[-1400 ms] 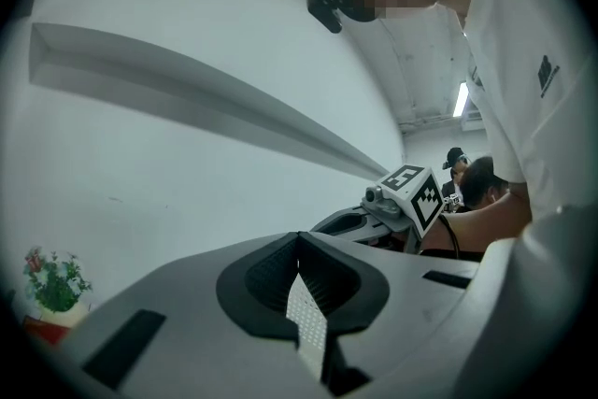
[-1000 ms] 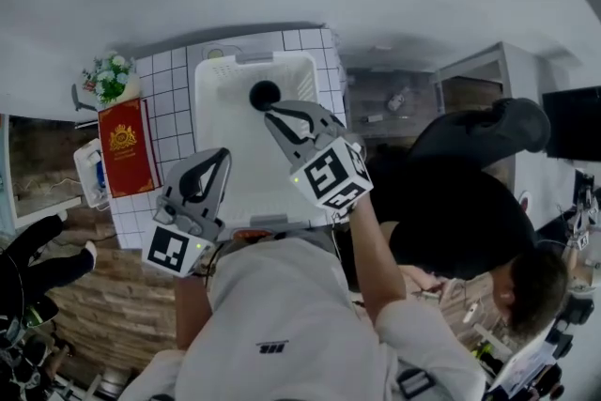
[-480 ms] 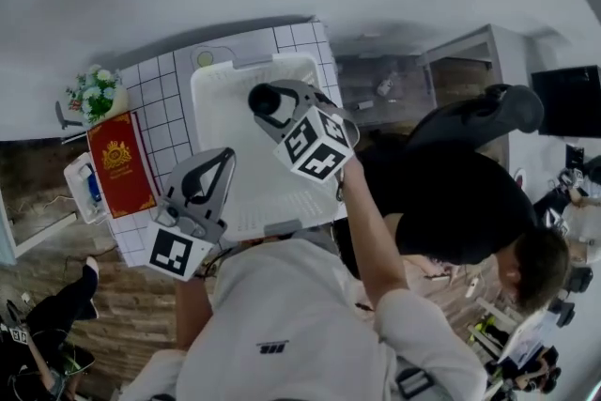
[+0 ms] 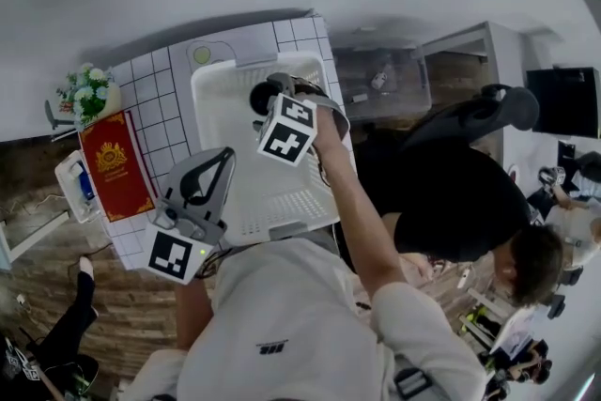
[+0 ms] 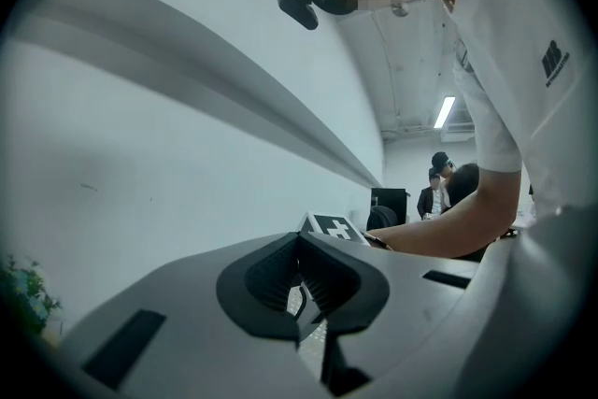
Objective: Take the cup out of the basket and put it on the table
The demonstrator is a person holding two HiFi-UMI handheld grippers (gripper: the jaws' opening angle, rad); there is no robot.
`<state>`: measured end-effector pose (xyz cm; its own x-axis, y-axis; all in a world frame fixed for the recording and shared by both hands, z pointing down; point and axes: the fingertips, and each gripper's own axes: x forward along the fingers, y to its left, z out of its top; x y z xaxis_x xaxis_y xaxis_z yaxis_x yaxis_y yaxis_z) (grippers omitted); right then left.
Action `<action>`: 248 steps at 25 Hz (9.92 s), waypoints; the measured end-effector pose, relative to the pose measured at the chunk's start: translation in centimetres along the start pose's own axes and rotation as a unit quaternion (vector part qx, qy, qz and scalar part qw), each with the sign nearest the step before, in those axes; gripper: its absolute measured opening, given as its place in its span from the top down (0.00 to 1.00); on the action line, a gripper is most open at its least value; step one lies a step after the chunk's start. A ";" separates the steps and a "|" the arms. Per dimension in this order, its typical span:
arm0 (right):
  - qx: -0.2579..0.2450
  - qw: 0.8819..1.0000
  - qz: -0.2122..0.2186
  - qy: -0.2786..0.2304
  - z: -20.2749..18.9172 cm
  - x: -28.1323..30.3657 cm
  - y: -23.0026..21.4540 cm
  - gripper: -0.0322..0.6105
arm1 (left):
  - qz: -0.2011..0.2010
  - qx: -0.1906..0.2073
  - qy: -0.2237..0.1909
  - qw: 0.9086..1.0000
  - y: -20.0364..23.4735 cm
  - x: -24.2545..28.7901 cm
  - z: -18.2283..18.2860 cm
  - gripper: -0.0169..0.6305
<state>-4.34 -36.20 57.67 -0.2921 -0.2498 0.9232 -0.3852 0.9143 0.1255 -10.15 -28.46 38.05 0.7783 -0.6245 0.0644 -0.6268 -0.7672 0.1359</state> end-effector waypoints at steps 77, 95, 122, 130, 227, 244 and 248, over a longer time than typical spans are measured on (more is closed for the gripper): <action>-0.029 0.996 -0.077 -0.044 0.4 -16.0 10.8 0.37 | -0.055 -0.013 -0.004 0.998 -5.9 -4.8 -2.5 0.96; -0.060 0.992 -0.101 -0.056 -4.9 -22.9 14.9 0.37 | -0.053 0.015 -0.008 0.998 -14.3 -5.3 -2.4 0.96; -0.019 0.991 -0.127 -0.031 -14.3 -28.1 17.0 0.37 | -0.128 0.037 0.004 0.991 -23.6 -1.3 -3.3 0.96; 0.017 0.993 -0.116 -0.018 -18.1 -26.3 17.1 0.37 | -0.142 0.045 0.013 0.989 -25.2 -0.6 -3.7 0.96; 0.013 0.986 -0.168 0.013 -28.4 -9.4 20.0 0.36 | -0.160 0.063 0.106 0.979 -27.4 -0.5 -8.0 0.96; 0.155 0.938 -0.239 -0.198 -25.0 -20.0 19.6 0.37 | -0.174 0.068 0.094 0.978 -28.2 0.5 -7.4 0.96; 0.171 0.916 -0.263 -0.249 -24.2 -23.4 19.1 0.52 | -0.182 0.069 0.081 0.978 -28.5 1.1 -6.7 0.96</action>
<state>16.27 -5.15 47.22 -0.3174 -0.8194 0.4773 -0.8144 0.4934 0.3055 8.82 -6.25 40.91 0.9392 -0.2835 0.1935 -0.2971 -0.9538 0.0447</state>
